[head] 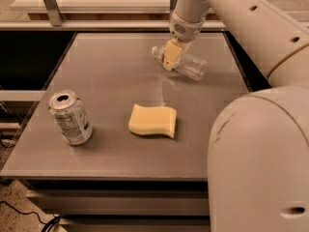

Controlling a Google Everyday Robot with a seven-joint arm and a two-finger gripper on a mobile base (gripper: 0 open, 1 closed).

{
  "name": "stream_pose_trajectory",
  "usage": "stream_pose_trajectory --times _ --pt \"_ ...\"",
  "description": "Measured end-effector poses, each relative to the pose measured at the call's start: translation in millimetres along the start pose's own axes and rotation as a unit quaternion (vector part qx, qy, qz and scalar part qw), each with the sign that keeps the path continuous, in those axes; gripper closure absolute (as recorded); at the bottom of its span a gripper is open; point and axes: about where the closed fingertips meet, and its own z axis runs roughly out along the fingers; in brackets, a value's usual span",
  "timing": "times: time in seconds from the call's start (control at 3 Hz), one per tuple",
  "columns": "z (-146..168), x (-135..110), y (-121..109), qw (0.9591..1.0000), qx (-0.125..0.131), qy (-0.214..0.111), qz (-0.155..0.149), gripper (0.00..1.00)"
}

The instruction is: Pick water bottle

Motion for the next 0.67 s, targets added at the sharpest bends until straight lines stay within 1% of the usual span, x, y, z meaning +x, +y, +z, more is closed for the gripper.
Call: stream_pose_trajectory --times 0.33,0.67 --pt "5.4 -0.7 2.9 1.0 -0.008 -0.004 0.003 0.65" --pt "-2.3 -3.6 4.1 0.9999 -0.005 -0.013 -0.002 0.88"
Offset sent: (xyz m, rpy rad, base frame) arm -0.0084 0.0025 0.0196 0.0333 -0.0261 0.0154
